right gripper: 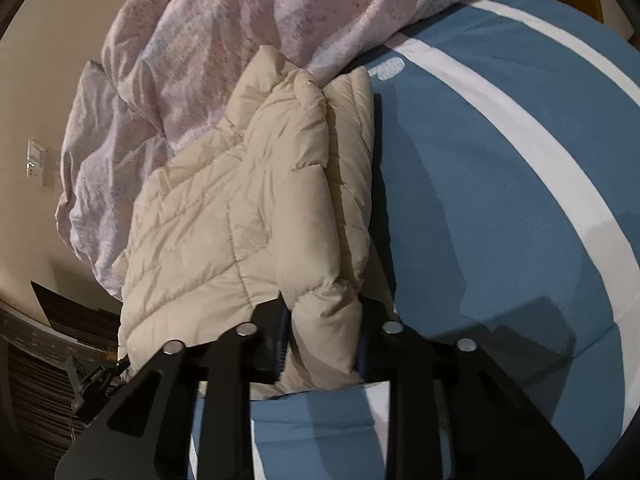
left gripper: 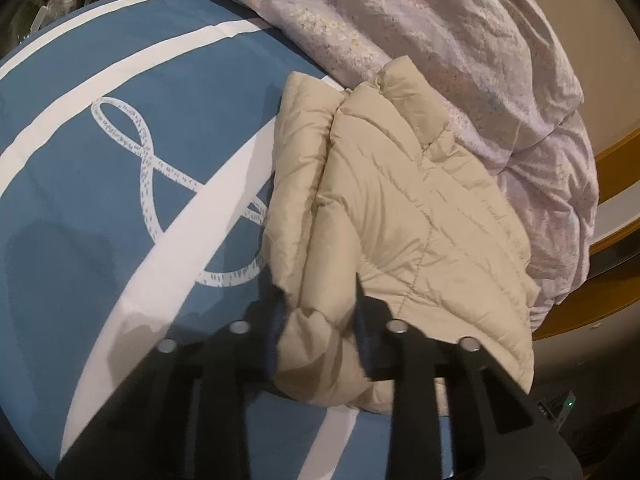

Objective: Fold large clothes

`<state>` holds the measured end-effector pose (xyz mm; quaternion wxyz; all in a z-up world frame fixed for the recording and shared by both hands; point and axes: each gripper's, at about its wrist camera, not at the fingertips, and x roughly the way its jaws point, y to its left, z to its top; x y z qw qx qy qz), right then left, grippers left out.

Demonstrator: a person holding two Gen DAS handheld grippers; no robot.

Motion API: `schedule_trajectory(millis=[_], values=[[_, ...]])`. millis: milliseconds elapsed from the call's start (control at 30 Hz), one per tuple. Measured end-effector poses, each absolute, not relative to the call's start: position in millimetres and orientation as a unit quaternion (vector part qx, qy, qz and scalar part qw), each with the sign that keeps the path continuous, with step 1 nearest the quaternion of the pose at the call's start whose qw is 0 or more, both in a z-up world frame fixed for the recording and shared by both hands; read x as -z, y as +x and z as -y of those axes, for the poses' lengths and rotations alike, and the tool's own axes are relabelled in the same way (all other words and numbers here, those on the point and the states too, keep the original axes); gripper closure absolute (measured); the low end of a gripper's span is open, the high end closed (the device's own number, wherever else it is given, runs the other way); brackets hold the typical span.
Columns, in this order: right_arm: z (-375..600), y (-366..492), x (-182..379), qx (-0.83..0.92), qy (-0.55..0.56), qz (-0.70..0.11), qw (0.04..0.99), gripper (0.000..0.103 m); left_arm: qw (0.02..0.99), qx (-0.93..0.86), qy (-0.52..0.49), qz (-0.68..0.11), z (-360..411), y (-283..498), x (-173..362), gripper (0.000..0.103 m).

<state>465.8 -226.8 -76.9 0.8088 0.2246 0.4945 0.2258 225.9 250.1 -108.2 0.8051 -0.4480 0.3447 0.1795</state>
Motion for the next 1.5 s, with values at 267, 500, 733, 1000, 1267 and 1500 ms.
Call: schedule_trajectory(millis=[267,500,733,1000,1267,1500], values=[[224.0,427.9,62.2,-0.257,0.222,-0.487,0.805,0.083,0.814,-0.172,-0.446,-0.329,-257.2,189.4,92.8,0.087],[223.7,379.8,70.4,-0.280,0.226,-0.496,0.790,0.083,0.819,-0.172,-0.440,-0.325,-262.4,134.4,95.0,0.087],[223.6,345.8,74.3,-0.285,0.224,-0.502,0.785,0.084,0.822,-0.170,-0.436,-0.325,-262.5,96.5,98.0,0.088],[218.0,334.7,72.8,-0.273,0.203,-0.503,0.795,0.083,0.817,-0.166,-0.447,-0.325,-263.2,86.6,102.9,0.087],[214.3,327.5,54.7,-0.232,0.129,-0.476,0.839,0.065,0.814,-0.179,-0.440,-0.334,-261.7,87.7,104.3,0.054],[210.2,316.8,18.3,-0.212,0.096,-0.401,0.886,0.061,0.815,-0.180,-0.438,-0.334,-261.0,85.0,104.1,0.044]])
